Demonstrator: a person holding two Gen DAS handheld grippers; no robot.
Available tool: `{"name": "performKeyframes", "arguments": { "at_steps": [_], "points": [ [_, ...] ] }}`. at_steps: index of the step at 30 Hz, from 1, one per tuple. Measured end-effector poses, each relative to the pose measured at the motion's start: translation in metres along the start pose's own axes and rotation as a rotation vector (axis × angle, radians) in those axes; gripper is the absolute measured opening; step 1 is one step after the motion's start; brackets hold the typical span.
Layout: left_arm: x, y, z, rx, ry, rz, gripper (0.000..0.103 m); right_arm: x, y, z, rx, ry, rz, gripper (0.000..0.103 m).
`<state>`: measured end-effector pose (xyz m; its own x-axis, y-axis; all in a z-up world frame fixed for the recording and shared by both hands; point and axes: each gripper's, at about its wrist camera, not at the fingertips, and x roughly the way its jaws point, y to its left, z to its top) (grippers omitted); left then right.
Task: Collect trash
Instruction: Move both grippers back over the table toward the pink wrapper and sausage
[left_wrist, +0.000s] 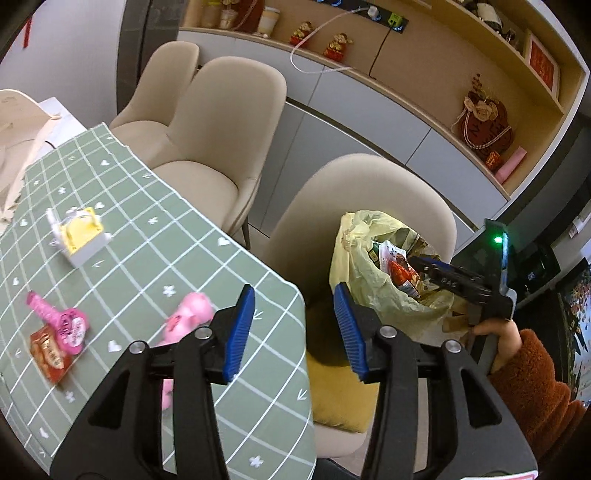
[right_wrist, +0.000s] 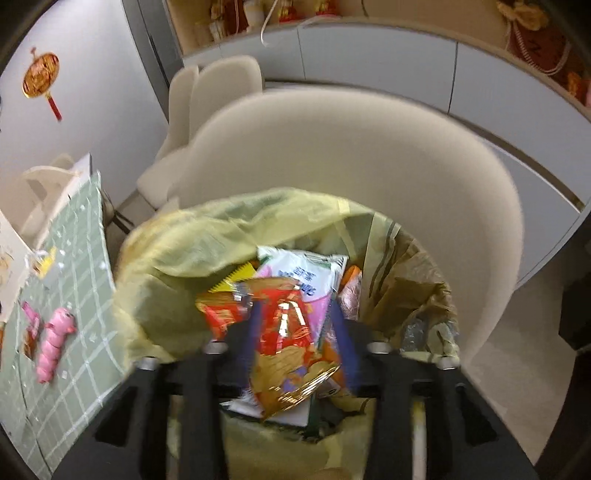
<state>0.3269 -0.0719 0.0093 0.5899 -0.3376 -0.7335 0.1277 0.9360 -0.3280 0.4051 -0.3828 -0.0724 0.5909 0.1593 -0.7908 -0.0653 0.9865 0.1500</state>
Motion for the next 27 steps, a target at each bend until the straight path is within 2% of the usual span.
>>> {"name": "performKeyframes", "arguments": {
  "at_steps": [5,10,17,19,27],
  "points": [
    [-0.033,0.022,-0.014,-0.006,-0.027,0.033,0.048,-0.055,0.011,-0.007,0.046,-0.110,0.012,0.042],
    [-0.068,0.067,-0.038,-0.039,-0.037,0.089,0.049,-0.104,0.038,-0.025,0.041,-0.187,0.021,0.042],
    [-0.114,0.140,-0.077,-0.066,-0.048,0.163,0.051,-0.143,0.103,-0.060,0.048,-0.221,0.057,0.043],
    [-0.127,0.165,-0.089,-0.088,-0.054,0.179,0.052,-0.149,0.128,-0.074,0.041,-0.218,0.080,0.050],
    [-0.163,0.236,-0.129,-0.125,-0.064,0.204,0.054,-0.164,0.227,-0.115,-0.050,-0.198,0.128,0.050]
  ]
}}
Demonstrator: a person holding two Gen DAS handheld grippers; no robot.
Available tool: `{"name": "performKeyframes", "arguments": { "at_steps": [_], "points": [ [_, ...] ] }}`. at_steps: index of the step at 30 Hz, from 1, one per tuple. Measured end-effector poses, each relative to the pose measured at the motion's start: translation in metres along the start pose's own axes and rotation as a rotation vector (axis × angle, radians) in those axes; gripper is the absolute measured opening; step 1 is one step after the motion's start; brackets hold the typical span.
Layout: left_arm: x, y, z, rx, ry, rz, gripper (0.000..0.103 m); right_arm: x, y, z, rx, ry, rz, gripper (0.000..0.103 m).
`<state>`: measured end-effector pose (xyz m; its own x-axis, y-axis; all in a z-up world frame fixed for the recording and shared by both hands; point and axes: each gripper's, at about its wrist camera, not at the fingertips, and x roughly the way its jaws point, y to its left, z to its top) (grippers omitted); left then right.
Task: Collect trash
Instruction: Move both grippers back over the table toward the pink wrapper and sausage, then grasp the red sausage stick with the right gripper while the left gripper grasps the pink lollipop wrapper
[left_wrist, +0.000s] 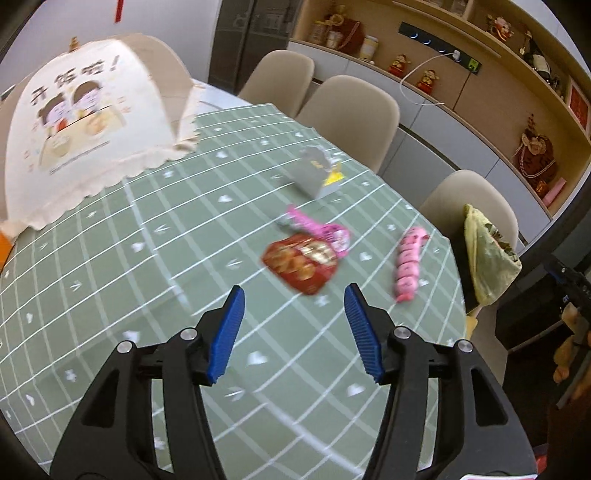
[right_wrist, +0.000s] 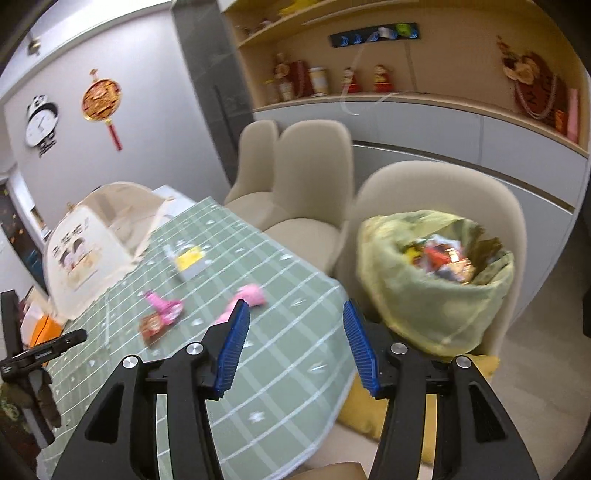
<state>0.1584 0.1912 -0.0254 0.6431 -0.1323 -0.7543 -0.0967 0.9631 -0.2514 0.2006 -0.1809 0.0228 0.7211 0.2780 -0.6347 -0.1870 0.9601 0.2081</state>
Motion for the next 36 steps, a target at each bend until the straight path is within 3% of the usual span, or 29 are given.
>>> {"name": "performKeyframes", "arguments": {
  "at_steps": [7,12,17,21,24,26,31,36],
  "points": [
    [-0.010,0.045,-0.016,-0.055,-0.006,-0.016,0.055,0.011,0.067,-0.018,-0.090,0.037,0.045,0.050],
    [0.001,0.052,-0.018,-0.030,0.018,-0.071,0.055,0.030,0.092,-0.028,-0.117,0.079,0.058,0.050],
    [0.028,0.031,-0.002,0.109,0.011,-0.189,0.056,0.049,0.102,-0.035,-0.129,0.114,0.051,0.050],
    [0.050,0.023,0.023,0.182,0.013,-0.149,0.056,0.071,0.113,-0.043,-0.143,0.153,0.039,0.050],
    [0.051,0.033,0.041,0.148,-0.006,-0.122,0.056,0.099,0.141,-0.054,-0.213,0.195,0.038,0.050],
    [0.048,0.048,0.046,0.100,-0.011,-0.103,0.056,0.122,0.160,-0.059,-0.244,0.232,0.117,0.050],
    [0.043,0.089,0.036,-0.021,0.003,-0.089,0.056,0.179,0.201,-0.057,-0.308,0.272,0.218,0.050],
    [0.044,0.121,0.023,-0.078,0.026,-0.054,0.056,0.234,0.216,-0.048,-0.309,0.330,0.236,0.050]
  ]
}}
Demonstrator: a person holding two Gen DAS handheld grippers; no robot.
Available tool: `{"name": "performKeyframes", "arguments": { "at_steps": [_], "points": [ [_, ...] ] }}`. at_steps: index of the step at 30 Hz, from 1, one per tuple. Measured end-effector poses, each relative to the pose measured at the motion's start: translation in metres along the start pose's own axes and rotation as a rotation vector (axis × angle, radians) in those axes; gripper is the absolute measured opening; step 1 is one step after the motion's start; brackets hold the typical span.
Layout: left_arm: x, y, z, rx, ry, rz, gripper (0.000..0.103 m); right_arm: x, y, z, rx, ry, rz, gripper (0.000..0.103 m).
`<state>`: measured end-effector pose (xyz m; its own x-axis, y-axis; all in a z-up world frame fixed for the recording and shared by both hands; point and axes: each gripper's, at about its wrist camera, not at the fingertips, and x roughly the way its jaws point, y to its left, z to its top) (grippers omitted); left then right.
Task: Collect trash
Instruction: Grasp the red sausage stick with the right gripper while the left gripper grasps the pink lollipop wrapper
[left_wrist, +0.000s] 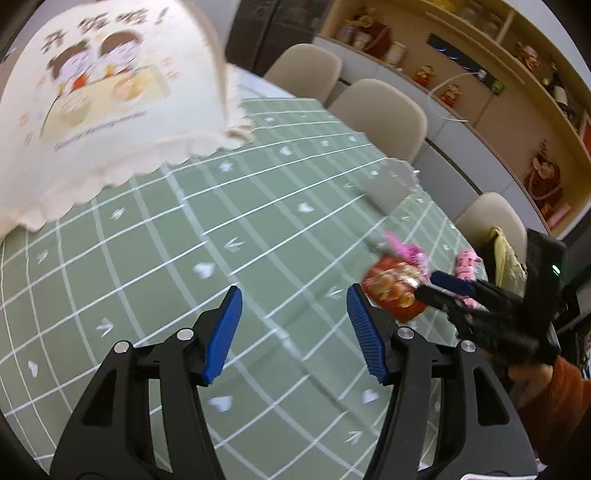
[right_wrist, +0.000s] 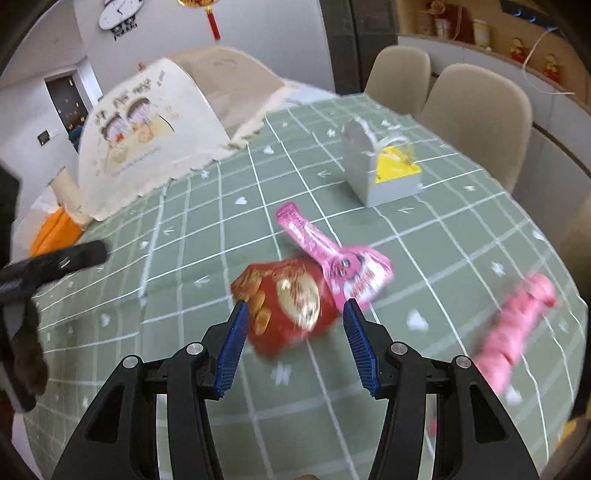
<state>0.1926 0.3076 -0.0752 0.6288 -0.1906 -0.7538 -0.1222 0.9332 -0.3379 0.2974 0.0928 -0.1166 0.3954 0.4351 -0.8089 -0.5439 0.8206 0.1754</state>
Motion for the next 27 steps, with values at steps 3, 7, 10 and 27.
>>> {"name": "performKeyframes", "arguments": {
  "at_steps": [3,7,10,27],
  "points": [
    [0.001,0.014,-0.003,-0.030,0.002,0.009,0.056,0.017,0.002,0.003,0.001,0.044,0.031,0.050],
    [0.007,0.019,-0.001,-0.042,0.003,0.003,0.056,0.014,0.010,-0.004,-0.062,0.038,0.040,0.041],
    [0.014,0.013,0.003,-0.031,0.010,-0.008,0.056,0.006,0.004,-0.011,-0.040,0.046,0.075,0.023],
    [0.106,-0.127,0.022,0.087,0.124,-0.202,0.056,-0.125,-0.100,-0.089,0.310,-0.103,-0.080,0.014]
  ]
}}
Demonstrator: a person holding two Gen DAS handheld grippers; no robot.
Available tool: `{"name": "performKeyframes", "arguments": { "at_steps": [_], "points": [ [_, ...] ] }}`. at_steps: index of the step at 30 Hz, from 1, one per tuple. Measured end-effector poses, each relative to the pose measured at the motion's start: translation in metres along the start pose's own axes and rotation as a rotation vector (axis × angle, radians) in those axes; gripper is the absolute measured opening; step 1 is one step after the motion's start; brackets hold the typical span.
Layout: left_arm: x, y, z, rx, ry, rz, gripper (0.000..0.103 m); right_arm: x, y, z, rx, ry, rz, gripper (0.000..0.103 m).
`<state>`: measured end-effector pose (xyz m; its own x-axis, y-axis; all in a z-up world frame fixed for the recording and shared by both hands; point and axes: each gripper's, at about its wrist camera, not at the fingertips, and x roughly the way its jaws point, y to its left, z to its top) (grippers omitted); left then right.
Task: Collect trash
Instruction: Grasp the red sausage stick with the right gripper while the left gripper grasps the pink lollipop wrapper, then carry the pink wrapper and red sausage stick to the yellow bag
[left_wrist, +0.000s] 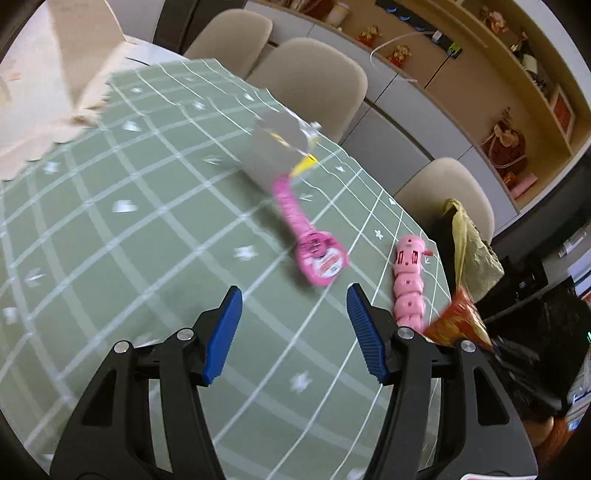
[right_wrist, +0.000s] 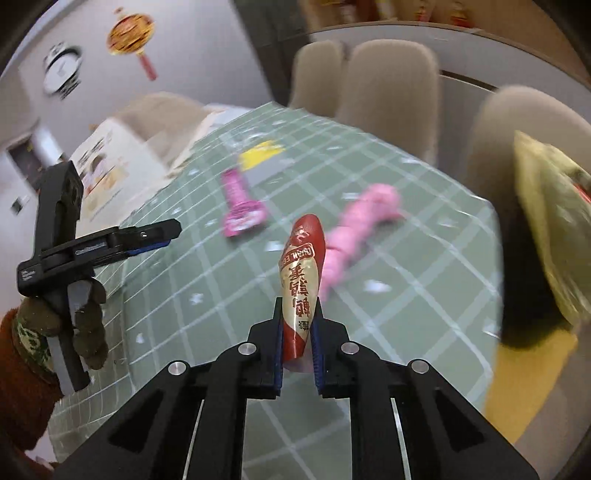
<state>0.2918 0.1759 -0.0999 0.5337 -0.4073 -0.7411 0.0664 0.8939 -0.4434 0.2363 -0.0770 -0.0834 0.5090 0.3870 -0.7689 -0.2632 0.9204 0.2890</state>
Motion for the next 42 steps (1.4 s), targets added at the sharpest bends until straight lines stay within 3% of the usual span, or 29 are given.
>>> {"name": "performKeyframes", "arguments": {
  "at_steps": [6,10,14,24,32,42],
  "points": [
    [0.044,-0.022,0.016,-0.066,0.004,0.105,0.054,-0.027,-0.031,-0.013,0.063,-0.059,-0.039,0.014],
    [0.058,-0.039,0.015,-0.021,0.019,0.168,0.020,-0.035,-0.044,-0.022,0.099,-0.070,-0.037,0.014],
    [0.052,-0.051,0.010,0.021,0.017,0.182,0.009,-0.041,-0.045,-0.027,0.108,-0.083,-0.031,0.014],
    [-0.023,-0.085,-0.006,0.087,-0.054,0.192,0.008,-0.079,-0.039,-0.031,0.091,-0.143,0.007,0.014],
    [-0.097,-0.124,-0.022,0.133,-0.169,0.179,0.008,-0.113,-0.025,-0.022,0.027,-0.196,0.013,0.014],
    [-0.117,-0.180,-0.018,0.166,-0.237,0.083,0.008,-0.159,-0.044,0.007,-0.047,-0.273,-0.052,0.014]
  ]
}}
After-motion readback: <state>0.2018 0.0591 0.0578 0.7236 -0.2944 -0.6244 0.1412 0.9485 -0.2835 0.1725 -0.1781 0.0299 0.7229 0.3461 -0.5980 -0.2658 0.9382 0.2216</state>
